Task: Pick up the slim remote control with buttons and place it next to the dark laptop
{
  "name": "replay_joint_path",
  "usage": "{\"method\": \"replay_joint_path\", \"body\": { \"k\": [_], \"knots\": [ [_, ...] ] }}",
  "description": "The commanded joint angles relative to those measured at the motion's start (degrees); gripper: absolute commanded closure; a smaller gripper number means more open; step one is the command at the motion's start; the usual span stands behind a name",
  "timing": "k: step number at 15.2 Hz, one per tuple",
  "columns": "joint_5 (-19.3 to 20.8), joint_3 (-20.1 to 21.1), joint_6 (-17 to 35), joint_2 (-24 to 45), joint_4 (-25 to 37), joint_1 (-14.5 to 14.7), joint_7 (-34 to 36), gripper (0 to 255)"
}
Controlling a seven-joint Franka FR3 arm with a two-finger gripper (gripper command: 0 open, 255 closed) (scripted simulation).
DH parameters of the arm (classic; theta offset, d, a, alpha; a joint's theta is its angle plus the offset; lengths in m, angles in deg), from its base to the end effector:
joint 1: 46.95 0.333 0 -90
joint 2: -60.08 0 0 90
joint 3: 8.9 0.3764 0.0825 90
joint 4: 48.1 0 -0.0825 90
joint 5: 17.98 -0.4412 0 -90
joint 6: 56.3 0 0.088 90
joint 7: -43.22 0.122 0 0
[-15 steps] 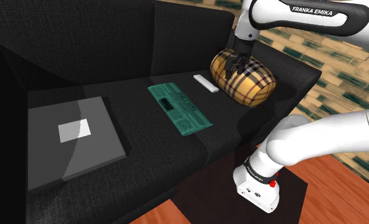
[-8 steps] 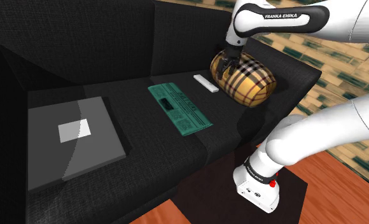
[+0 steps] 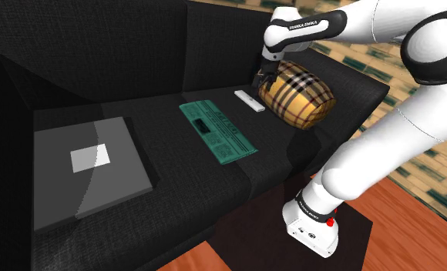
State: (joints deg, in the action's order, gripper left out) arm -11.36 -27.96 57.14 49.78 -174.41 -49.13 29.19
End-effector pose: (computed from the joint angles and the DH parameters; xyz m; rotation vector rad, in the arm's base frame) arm 0.4895 -0.2054 0.4675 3.1098 -0.1096 -0.1003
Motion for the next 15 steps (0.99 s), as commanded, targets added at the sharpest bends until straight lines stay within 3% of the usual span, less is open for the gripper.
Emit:
{"method": "replay_joint_path", "body": {
  "k": [1,11,12,13,14,15],
  "knots": [
    [-1.4,-1.3,2.2,4.3,2.3,-0.3,-2.5,0],
    [-12.3,-2.8,7.0,27.3,20.1,-4.7,-13.7,0],
    [-12.4,-2.5,7.7,27.6,19.7,-4.9,-13.8,0],
    [-12.1,-2.2,27.5,25.7,20.1,-4.5,-14.0,0],
    [-12.1,-2.2,27.5,25.7,20.1,-4.4,-14.0,0],
    [-12.3,-2.4,24.2,26.7,21.2,-4.4,-12.2,0]
  ]
}}
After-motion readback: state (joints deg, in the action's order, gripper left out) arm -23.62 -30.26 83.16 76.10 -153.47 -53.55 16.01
